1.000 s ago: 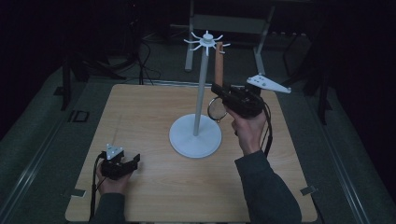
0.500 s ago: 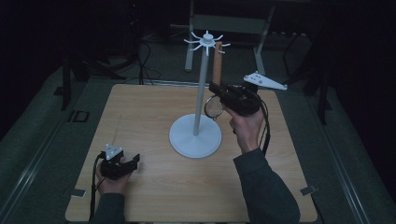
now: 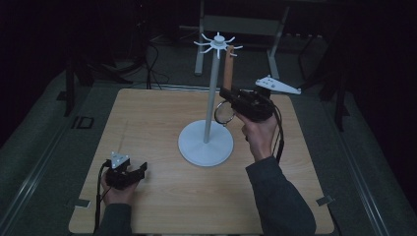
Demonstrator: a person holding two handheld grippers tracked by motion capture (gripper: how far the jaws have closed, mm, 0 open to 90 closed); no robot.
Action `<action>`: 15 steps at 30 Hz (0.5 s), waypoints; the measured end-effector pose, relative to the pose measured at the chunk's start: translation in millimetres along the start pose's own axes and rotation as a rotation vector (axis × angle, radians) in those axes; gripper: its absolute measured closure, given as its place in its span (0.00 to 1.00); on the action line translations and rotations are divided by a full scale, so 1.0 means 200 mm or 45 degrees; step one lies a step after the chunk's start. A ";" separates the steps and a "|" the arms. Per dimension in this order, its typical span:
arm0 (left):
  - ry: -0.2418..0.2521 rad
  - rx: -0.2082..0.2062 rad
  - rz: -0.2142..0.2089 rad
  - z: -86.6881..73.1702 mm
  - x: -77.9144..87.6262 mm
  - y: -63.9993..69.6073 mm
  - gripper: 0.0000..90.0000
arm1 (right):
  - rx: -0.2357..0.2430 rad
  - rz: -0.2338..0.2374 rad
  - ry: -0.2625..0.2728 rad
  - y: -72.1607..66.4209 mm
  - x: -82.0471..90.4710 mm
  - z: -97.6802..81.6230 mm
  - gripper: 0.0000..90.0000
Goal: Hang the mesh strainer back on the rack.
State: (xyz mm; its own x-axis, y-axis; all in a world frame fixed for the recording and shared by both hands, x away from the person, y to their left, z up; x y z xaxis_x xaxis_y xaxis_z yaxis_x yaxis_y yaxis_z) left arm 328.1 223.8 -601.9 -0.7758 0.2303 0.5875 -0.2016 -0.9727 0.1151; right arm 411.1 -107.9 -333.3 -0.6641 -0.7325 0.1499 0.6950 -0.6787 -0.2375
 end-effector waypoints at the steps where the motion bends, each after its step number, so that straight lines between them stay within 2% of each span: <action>1: 0.001 0.001 -0.001 0.00 0.00 0.00 0.33 | -0.001 0.001 0.000 0.00 0.00 0.00 0.77; 15: 0.000 0.001 0.001 0.00 0.00 0.00 0.33 | -0.022 -0.016 -0.027 0.03 -0.02 -0.03 0.73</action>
State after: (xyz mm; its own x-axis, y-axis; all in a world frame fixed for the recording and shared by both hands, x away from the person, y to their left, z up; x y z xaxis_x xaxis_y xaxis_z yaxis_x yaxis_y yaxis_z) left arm 328.1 223.8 -601.9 -0.7760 0.2298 0.5874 -0.2008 -0.9728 0.1154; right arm 415.2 -108.9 -341.6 -0.6667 -0.7249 0.1736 0.6815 -0.6871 -0.2520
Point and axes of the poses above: each handheld gripper's, and its own axes: x roughly backward along the jaws, z roughly out of its top, y roughly to its right, the point moved 6 cm from there along -x, roughly forward along the jaws, and after that the axes turned 1 degree about y, right-handed, at the moved point
